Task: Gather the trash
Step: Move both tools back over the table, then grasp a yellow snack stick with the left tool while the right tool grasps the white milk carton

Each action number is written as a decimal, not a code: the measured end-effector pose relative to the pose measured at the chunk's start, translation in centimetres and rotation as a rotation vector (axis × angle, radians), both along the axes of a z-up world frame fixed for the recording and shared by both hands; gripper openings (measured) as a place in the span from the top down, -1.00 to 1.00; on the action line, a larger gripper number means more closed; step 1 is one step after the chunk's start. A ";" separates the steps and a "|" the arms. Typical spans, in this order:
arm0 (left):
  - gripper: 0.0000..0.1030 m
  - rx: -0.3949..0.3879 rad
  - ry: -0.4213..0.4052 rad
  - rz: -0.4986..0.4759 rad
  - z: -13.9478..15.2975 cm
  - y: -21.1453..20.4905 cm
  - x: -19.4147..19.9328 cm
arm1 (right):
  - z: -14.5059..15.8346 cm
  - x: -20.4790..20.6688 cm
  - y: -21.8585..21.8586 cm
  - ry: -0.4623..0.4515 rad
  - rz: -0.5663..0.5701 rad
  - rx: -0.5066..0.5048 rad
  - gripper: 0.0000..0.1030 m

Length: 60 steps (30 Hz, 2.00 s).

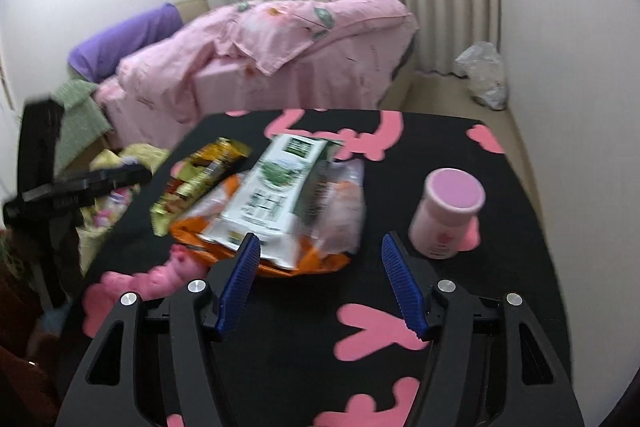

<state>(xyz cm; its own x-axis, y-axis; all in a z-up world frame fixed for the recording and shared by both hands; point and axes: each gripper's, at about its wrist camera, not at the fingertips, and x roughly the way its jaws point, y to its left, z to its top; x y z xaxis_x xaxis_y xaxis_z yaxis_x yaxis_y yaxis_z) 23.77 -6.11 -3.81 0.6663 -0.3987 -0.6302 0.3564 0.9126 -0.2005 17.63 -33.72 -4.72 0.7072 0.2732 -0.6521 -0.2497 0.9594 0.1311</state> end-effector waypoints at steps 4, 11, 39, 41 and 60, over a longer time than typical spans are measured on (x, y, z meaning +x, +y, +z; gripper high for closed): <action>-0.27 0.011 0.075 0.011 -0.5 -1.0 4.5 | -0.1 0.2 0.4 -0.003 -0.043 -0.059 -0.17; -0.14 0.074 0.248 0.032 -3.9 -2.4 9.9 | 1.0 2.5 3.3 0.013 0.039 -0.015 -0.17; 0.34 -0.100 0.129 0.120 -2.4 3.7 1.0 | 1.0 10.2 6.3 0.099 0.049 -0.034 0.07; 0.25 -0.093 0.166 0.104 -3.1 3.3 1.4 | 2.3 8.9 5.8 0.058 0.058 -0.028 0.07; 0.38 -0.017 0.345 0.025 -3.9 1.9 6.3 | 0.1 2.0 1.0 0.049 0.054 0.014 0.07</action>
